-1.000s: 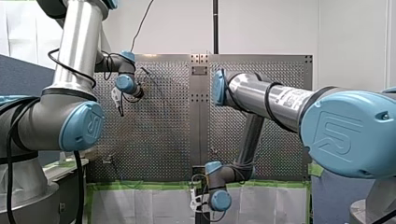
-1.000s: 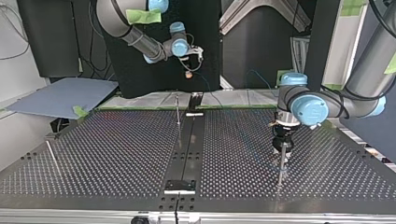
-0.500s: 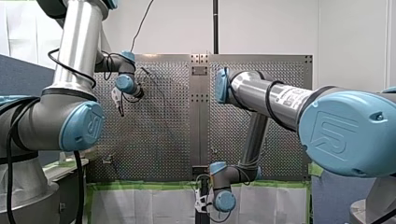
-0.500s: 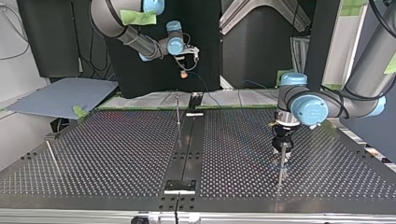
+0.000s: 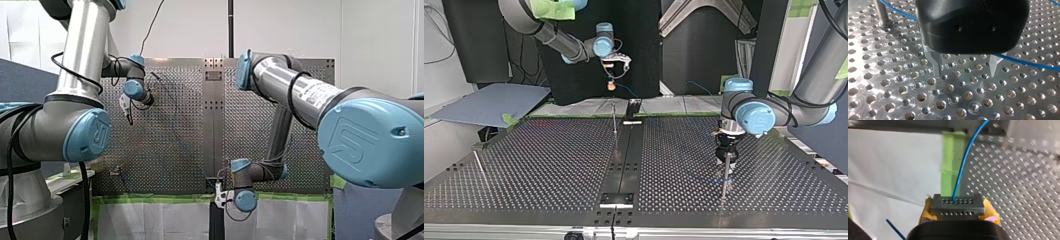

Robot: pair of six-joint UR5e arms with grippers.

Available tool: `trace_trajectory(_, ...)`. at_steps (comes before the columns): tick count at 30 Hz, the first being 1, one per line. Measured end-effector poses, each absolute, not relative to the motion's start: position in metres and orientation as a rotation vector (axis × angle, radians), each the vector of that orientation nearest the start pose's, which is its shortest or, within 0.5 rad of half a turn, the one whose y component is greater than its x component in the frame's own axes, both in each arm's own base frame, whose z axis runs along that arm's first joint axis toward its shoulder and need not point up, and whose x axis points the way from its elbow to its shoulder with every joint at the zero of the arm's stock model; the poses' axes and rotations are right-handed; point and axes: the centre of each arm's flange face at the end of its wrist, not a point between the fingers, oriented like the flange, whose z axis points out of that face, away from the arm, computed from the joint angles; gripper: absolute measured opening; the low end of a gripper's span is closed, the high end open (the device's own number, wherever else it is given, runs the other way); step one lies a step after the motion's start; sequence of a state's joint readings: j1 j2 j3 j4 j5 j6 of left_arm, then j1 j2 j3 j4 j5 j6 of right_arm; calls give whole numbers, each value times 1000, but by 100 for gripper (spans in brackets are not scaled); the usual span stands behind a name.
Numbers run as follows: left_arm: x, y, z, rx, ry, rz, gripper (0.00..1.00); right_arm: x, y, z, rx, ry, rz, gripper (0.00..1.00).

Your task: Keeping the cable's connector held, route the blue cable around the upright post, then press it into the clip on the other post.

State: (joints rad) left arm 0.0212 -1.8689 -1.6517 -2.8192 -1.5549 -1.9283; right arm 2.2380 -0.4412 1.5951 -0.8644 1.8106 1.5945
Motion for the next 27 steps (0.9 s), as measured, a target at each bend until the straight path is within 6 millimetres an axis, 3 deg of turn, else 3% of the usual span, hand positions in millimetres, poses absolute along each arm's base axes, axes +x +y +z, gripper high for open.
trace_trajectory(17,584,-118,317,-355,1613,-257,93,446,-400,-62,1584,-1076,1421,0)
trace_trajectory(27,582,-120,316,-364,1620,-259,93,423,-375,-64,1546,-1100,1456,0)
